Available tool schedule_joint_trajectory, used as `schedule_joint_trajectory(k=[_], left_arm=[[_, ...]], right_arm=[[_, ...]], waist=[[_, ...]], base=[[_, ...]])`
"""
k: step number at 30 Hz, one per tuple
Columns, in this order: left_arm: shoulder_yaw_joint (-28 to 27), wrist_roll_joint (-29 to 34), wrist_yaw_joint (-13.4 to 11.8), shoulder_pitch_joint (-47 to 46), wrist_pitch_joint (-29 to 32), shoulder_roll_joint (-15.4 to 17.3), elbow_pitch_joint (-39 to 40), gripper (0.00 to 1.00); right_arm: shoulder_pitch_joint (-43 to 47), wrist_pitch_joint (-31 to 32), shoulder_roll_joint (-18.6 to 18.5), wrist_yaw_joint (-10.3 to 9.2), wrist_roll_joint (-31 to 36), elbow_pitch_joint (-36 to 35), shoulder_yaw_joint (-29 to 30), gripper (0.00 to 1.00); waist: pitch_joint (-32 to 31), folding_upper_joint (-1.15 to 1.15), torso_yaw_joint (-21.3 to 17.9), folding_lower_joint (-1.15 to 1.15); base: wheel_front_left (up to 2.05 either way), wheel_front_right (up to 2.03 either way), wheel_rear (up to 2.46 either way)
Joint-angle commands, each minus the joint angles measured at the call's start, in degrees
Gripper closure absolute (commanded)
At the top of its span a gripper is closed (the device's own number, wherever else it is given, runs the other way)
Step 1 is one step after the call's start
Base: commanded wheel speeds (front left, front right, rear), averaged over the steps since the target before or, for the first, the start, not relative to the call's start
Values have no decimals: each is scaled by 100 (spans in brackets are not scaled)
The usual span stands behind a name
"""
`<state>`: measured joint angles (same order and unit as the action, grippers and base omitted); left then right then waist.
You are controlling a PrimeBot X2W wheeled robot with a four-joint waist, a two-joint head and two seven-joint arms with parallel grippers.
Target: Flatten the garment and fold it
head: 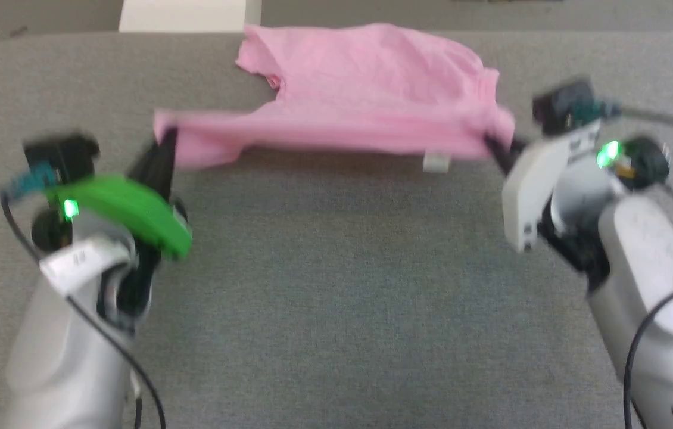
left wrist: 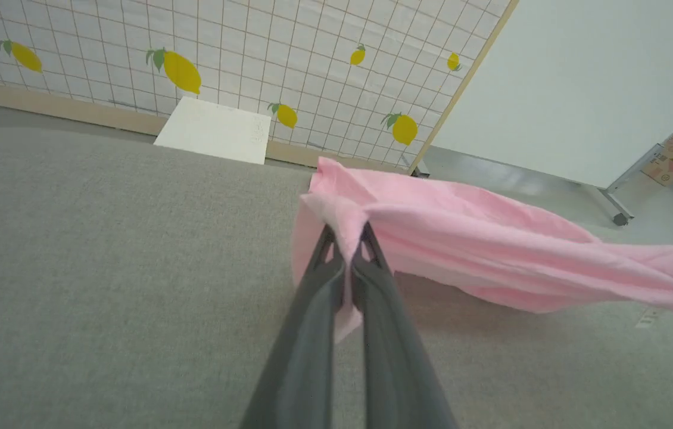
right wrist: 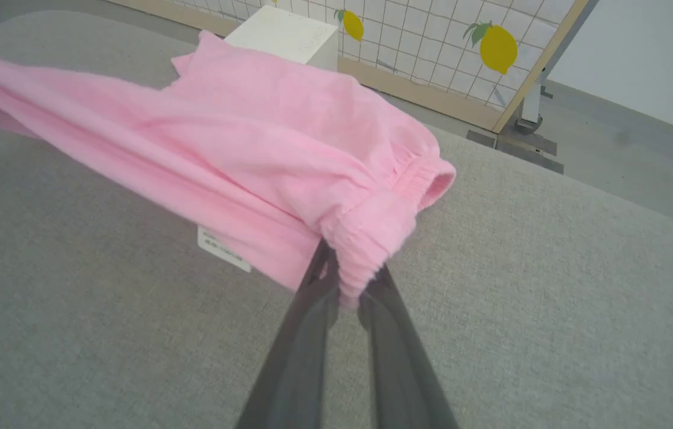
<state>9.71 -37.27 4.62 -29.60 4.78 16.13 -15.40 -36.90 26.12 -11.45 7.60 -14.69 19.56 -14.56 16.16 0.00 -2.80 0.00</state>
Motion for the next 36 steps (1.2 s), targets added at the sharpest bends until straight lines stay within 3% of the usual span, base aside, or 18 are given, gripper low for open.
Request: schedule_joint_trajectory(k=[1,7,13,24,30,31,36], left_arm=[[-38,-90,-98,356,127,106,152,100],[-76,-533,-514,2171,1083,310,1105,100],[-30,-950,-912,3593,1889,401,1907,100],[92,-1276,-1431,4860,2763,578,2719,100],[153,-980,-1233,4667,2350,578,3031,100],[205,-696,-1012,4306,1923,546,3023,100],[382,-283,-617,3488,1412,500,2966,100]], right_arm=[[303,89,-85,-11,-95,-146,-7,100],[1813,570,-245,-11,-378,-996,172,100],[3285,1083,-71,-11,-330,-1748,705,100],[5184,2180,500,-11,6,-2775,1482,100],[5408,2096,680,-11,53,-3284,1552,100],[5314,1825,733,-11,33,-3423,1498,100],[5018,1518,762,-11,48,-3652,1336,100]], waist=[[-403,0,98,0],[-777,0,213,0],[-1016,0,365,0],[-1220,0,497,0],[-1092,0,401,0],[-1025,0,332,0],[-887,0,193,0]], base=[[0,0,0],[0,0,0],[0,0,0],[0,0,0],[0,0,0],[0,0,0],[0,0,0]])
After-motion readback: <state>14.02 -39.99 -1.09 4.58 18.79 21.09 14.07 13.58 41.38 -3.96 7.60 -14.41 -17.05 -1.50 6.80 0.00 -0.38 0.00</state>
